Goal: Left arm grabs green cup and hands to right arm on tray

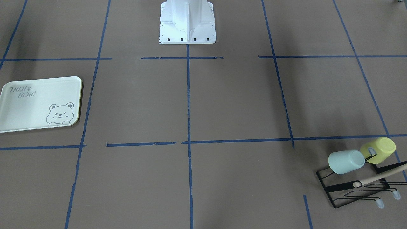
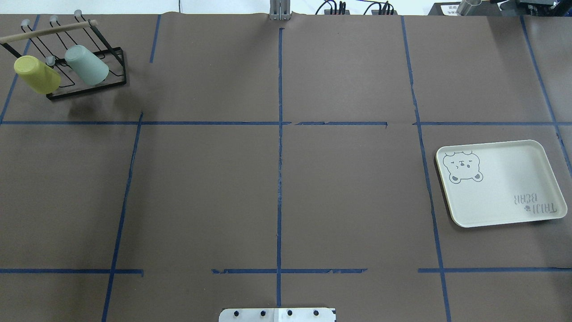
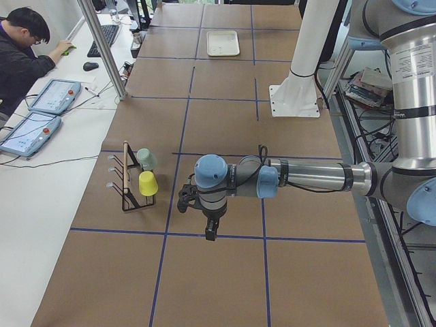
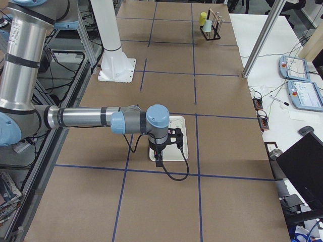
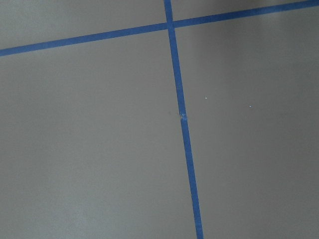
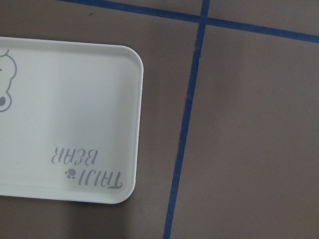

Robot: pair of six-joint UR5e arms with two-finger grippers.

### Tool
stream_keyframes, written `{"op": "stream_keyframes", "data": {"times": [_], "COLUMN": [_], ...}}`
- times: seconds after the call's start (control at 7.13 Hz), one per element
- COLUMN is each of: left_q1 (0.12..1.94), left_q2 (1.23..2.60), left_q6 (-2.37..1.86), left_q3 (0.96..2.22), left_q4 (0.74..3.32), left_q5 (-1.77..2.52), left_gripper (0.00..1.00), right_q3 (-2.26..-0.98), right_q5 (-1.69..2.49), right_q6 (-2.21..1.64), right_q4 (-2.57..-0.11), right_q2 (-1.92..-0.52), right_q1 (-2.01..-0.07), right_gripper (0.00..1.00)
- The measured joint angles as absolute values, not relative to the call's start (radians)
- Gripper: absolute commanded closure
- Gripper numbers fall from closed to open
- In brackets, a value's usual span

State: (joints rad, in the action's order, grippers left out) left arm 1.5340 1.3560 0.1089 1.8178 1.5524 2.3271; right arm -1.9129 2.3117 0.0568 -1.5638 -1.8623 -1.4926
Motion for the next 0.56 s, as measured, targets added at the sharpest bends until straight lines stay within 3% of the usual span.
{"op": "stream_keyframes", "data": {"times": [0.56], "left_q1": [1.532], "left_q2": [1.362], "left_q6": [0.109], "left_q3": [1.814], "left_q4": [1.556], "left_q5": [2.326], "left_gripper": [0.0], "right_q3": [-1.914], "right_q5": [2.313], "right_q6": [0.056], "right_q4": [-1.563], "right_q2": [-1.862], "right_q1": [-1.493], "right_gripper": [0.0]}}
